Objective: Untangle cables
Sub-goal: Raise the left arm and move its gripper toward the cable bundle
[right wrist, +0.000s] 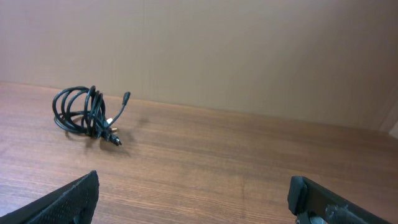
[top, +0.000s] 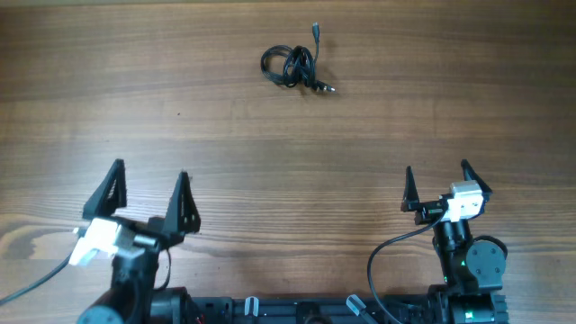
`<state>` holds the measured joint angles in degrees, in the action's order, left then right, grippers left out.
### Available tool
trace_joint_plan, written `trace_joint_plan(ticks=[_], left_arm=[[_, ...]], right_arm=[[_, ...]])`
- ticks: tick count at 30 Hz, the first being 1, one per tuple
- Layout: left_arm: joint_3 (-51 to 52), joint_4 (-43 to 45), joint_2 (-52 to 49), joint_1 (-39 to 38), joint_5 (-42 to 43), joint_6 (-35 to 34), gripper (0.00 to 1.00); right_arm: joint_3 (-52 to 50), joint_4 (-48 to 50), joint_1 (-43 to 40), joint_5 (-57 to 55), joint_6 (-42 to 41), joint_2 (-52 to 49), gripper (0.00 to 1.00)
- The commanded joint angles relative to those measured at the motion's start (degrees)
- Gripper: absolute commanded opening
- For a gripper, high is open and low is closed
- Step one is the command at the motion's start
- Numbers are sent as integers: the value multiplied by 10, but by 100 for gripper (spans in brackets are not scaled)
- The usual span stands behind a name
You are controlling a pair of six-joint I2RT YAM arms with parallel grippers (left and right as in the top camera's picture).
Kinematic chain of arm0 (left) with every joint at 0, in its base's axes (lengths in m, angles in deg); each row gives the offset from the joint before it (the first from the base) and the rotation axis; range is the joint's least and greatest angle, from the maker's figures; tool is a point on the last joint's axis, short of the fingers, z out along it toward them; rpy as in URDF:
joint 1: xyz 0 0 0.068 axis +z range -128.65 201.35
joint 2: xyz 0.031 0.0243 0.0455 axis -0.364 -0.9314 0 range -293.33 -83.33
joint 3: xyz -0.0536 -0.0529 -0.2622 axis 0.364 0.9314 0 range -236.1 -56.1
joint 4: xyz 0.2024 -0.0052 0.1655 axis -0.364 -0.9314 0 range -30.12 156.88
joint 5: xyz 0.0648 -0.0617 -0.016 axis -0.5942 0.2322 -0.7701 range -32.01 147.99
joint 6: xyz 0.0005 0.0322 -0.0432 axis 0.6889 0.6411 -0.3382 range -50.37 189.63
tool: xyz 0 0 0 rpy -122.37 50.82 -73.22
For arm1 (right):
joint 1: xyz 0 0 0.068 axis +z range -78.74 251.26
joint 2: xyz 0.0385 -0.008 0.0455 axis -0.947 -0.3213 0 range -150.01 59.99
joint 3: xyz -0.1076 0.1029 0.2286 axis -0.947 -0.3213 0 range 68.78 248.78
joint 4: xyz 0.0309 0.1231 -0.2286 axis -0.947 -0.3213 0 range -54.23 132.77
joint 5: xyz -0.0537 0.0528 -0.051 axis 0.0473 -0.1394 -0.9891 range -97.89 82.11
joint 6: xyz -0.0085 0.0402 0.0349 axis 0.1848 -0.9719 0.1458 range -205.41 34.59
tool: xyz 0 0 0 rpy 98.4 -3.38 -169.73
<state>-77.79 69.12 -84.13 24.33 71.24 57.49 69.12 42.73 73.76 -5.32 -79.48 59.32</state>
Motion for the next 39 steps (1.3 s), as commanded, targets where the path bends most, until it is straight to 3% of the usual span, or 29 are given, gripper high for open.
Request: trace_joint_plan(ticks=[1, 6, 11, 21, 24, 32, 33, 34, 35, 36, 39], left_arm=[[-105, -70, -10, -3, 28, -7, 100], [-271, -234, -104, -3, -23, -42, 100], [-474, -431, -282, -3, -22, -41, 100], [-863, -807, -664, -3, -11, 48, 100], [-913, -859, -737, -3, -7, 46, 100], [-917, -941, -880, -3, 32, 43, 100], [-917, -949, -896, -3, 30, 43, 95], [-917, -956, -911, -3, 30, 43, 72], [-916, -961, -925, -3, 30, 43, 31], [-915, -968, -941, -3, 30, 43, 4], [-898, -970, -971, -3, 30, 43, 4]], right_arm=[[0, 1, -2, 5, 7, 5, 100], [0, 1, -2, 5, 7, 5, 100], [0, 1, -2, 5, 7, 5, 100], [0, 1, -2, 5, 7, 5, 100], [0, 1, -2, 5, 7, 5, 100], [0, 1, -2, 5, 7, 5, 100], [0, 1, -2, 5, 7, 5, 100], [0, 1, -2, 5, 7, 5, 100], [0, 1, -2, 5, 7, 5, 100], [0, 1, -2, 5, 7, 5, 100], [0, 1, -2, 5, 7, 5, 100]])
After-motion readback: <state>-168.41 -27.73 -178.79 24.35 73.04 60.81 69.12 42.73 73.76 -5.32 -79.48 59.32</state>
